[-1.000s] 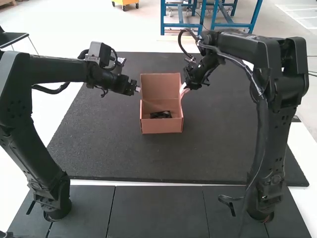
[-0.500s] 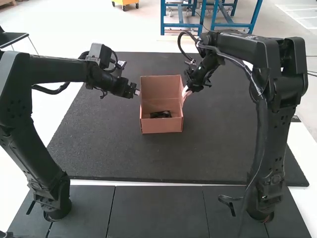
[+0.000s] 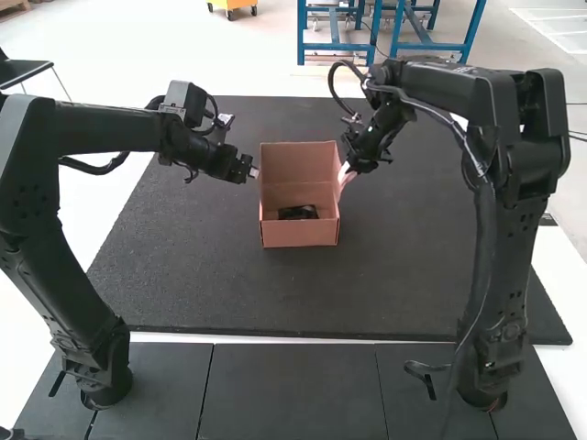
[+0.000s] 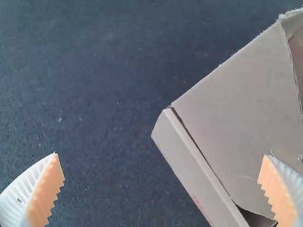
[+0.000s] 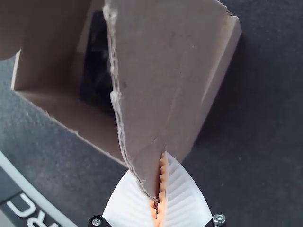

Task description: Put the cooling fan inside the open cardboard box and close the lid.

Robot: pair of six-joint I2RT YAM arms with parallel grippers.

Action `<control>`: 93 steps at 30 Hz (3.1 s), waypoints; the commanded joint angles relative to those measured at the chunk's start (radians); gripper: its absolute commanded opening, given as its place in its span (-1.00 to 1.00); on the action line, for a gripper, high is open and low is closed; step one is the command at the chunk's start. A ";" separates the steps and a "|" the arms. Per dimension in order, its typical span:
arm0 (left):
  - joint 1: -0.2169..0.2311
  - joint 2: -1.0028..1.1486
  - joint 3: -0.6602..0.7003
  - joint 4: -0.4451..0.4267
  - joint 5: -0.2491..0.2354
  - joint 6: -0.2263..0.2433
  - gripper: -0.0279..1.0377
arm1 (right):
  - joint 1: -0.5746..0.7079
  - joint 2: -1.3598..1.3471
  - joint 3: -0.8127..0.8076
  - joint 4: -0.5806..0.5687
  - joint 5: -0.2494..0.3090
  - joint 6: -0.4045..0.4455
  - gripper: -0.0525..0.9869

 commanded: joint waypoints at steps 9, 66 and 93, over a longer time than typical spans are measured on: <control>-0.009 -0.032 0.023 0.003 0.020 0.013 0.87 | 0.054 0.022 -0.010 -0.026 -0.045 0.022 -0.93; 0.046 -0.040 0.031 0.084 -0.140 -0.008 0.87 | 0.058 -0.064 0.137 -0.112 0.107 -0.034 0.86; -0.084 0.031 0.147 0.059 -0.126 -0.039 0.87 | 0.068 -0.464 0.004 0.031 0.084 0.084 0.85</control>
